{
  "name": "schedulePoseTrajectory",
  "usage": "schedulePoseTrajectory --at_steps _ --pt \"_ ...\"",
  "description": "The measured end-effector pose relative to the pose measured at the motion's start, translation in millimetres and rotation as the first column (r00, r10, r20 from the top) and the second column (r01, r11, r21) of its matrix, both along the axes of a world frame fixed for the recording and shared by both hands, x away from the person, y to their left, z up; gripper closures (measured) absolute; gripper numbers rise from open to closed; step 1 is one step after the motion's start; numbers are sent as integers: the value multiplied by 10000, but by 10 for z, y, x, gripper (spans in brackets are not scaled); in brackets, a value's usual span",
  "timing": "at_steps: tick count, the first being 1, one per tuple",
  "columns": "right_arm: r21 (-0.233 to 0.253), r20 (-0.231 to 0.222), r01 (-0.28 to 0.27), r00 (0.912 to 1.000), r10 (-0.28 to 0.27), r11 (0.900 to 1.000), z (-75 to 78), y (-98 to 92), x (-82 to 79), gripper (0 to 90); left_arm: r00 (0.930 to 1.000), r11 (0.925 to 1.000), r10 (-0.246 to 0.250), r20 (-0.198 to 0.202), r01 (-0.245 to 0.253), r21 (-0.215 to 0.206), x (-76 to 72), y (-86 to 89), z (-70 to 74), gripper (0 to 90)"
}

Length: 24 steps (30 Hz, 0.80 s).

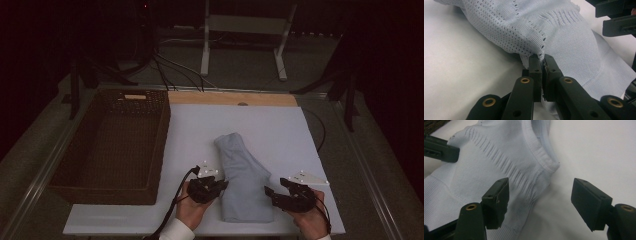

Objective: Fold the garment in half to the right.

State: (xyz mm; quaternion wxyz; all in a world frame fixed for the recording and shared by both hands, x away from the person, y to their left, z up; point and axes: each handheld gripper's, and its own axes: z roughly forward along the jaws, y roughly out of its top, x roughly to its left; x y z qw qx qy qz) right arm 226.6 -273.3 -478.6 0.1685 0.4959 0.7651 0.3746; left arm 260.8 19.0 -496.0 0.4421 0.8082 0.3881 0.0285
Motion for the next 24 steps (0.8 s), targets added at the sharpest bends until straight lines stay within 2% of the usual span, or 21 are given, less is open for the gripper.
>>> schedulePoseTrajectory --at_steps 17,24 --pt "-37 -43 -115 9999 114 9999 -14 13 -24 312 9997 9997 -248 -69 247 -90 -143 32 18 873" --pt "-26 -38 -105 9999 105 9999 -14 13 -22 312 9984 9984 -545 -152 542 -156 -237 26 31 871"
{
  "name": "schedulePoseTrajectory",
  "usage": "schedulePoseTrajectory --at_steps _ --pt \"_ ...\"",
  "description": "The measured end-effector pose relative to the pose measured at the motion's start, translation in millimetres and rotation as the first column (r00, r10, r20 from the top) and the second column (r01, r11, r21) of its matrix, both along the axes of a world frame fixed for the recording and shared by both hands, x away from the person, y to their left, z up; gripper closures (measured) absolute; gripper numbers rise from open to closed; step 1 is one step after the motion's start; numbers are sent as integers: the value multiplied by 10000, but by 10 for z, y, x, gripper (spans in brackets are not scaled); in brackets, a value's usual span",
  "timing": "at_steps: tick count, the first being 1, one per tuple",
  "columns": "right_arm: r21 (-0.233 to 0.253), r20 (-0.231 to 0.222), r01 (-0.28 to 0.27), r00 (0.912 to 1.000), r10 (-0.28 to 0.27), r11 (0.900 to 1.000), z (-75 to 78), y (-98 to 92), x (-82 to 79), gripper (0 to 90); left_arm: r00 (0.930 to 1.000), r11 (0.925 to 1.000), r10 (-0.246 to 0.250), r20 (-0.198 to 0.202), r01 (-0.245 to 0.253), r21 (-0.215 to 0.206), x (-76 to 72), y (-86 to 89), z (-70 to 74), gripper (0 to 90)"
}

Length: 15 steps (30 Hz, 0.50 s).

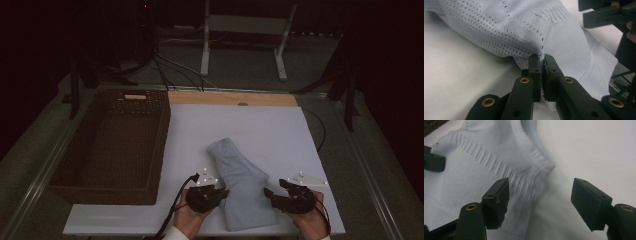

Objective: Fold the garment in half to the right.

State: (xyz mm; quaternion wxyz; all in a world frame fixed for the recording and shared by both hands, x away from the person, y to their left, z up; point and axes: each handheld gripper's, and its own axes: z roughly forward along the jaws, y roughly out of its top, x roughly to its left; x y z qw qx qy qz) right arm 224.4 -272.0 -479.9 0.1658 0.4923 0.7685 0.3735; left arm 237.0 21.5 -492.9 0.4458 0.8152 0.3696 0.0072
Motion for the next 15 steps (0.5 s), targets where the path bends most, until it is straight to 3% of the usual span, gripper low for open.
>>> schedulePoseTrajectory --at_steps 5,11,15 --pt "4 5 -22 10000 22 10000 -1 7 2 312 9997 9997 -238 37 238 -110 -51 17 -8 834" --pt "66 73 -31 10000 30 10000 6 14 -1 307 9981 9978 442 437 -419 -512 62 150 91 528" --pt "74 92 -10 10000 9 10000 7 12 -1 301 9942 9937 879 619 -831 -755 144 224 143 450"
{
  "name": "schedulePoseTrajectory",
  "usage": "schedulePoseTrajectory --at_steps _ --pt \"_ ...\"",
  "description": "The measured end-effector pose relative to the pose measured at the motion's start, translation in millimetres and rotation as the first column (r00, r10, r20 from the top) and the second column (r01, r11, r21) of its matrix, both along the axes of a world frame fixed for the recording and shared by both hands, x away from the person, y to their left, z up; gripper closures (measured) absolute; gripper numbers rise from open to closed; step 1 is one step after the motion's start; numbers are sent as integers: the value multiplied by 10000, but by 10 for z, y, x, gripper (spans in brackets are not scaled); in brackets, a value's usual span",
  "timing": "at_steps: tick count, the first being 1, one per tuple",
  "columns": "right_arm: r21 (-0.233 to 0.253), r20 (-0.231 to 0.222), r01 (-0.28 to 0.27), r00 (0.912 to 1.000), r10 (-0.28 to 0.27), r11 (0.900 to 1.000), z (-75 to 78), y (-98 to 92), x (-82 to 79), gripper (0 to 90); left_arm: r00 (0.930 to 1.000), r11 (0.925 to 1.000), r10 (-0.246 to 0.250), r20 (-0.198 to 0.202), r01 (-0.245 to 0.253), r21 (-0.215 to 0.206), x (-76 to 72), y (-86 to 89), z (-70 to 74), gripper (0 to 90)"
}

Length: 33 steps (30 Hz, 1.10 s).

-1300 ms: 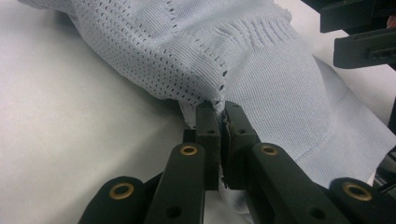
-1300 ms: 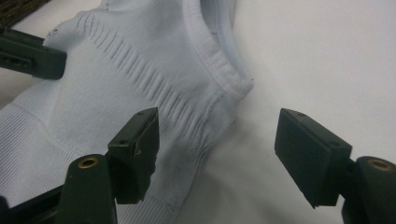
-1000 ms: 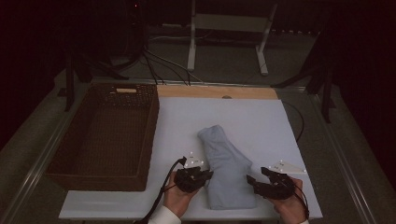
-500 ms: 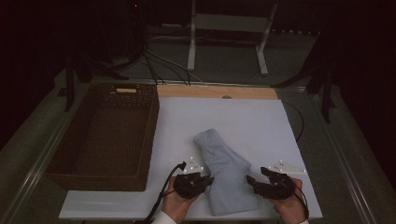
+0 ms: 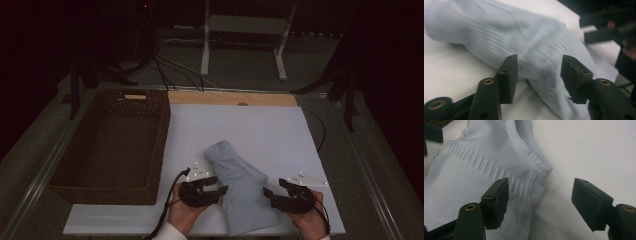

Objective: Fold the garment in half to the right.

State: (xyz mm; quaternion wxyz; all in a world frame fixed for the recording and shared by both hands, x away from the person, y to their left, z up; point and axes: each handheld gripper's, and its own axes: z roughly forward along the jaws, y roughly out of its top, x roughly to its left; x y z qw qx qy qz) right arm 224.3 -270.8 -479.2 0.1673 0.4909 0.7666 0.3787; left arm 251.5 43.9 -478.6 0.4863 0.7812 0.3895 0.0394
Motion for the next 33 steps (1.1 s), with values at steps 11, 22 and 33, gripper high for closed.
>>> schedulePoseTrajectory --at_steps 11,22,33 --pt "39 54 59 10000 -60 10000 5 -14 3 293 9936 9960 884 709 -876 -147 328 121 122 289" --pt "67 62 64 10000 -64 10000 10 -19 -1 292 9914 9952 982 867 -975 -122 687 154 162 356" --pt "10 68 13 10000 -13 10000 7 -19 -3 291 9930 9935 1122 364 -1129 168 934 160 24 385"
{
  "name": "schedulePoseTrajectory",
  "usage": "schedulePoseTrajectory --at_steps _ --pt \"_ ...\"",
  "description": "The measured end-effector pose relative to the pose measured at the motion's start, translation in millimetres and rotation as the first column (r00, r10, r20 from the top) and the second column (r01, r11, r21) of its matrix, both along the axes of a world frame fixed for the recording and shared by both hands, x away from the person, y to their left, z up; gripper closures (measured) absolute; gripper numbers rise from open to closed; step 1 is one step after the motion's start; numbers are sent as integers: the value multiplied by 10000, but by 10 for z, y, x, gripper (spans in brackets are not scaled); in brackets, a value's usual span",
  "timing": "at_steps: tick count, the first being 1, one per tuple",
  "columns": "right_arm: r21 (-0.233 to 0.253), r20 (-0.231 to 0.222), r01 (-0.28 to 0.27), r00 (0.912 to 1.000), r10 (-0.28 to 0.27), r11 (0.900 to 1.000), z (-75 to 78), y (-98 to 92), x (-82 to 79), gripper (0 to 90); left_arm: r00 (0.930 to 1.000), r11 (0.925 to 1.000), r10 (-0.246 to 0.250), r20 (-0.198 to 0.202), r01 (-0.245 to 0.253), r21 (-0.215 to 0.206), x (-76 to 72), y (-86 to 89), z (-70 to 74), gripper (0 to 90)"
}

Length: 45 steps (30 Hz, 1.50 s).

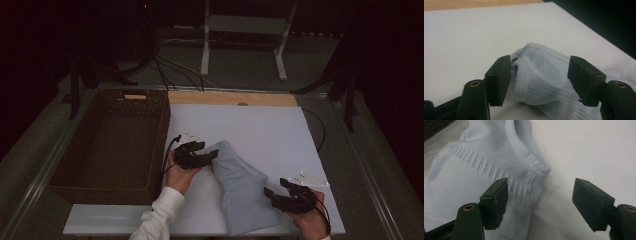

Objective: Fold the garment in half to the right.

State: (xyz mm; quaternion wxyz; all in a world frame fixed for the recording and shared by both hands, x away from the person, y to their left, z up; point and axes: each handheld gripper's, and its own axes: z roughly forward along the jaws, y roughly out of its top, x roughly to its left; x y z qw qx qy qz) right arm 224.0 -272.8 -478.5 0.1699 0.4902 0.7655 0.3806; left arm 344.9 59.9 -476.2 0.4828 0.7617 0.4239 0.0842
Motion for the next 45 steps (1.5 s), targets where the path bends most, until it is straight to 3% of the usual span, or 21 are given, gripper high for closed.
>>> schedulePoseTrajectory --at_steps 6,13,15,18,20,25,30,33,38,40,44,45 --pt "10 -13 49 10000 -49 10000 1 -7 -2 291 9995 10000 -44 -327 45 10 82 -25 -88 400" --pt "10 20 29 10000 -29 10000 5 -12 -2 291 9964 9998 -197 -827 191 -79 171 -47 -152 563" --pt "13 28 38 10000 -38 10000 5 -16 -1 291 9943 9992 -387 -991 382 -71 190 -57 -162 696" --pt "30 41 47 10000 -47 10000 8 -18 -1 292 9938 9986 -500 -995 512 92 197 -67 -152 818" --pt "23 49 27 10000 -27 10000 10 -16 -2 293 9947 9979 -571 -853 594 242 198 -85 -124 844" --pt "7 46 -56 10000 56 10000 9 2 -8 293 9973 9966 -579 -446 604 558 235 -91 -7 856" --pt "22 55 -53 10000 52 10000 11 -5 -7 293 9982 9967 -455 -381 479 650 273 -73 20 854" --pt "18 27 -54 10000 54 10000 9 -4 -7 292 9990 9928 -263 -351 302 1157 292 -81 -7 853" --pt "20 8 -55 10000 55 10000 8 -3 -8 292 9989 9926 -8 -466 64 1216 320 -73 -35 846" --pt "26 7 -56 10000 56 10000 8 -4 -7 293 9988 9931 34 -488 24 1171 313 -90 -42 796" --pt "18 9 -47 10000 47 10000 7 -5 -7 292 9992 9966 78 -400 -44 824 285 -104 -23 577" --pt "21 24 -45 10000 45 10000 8 -6 -7 292 9992 9973 145 -373 -118 731 278 -102 -13 577"
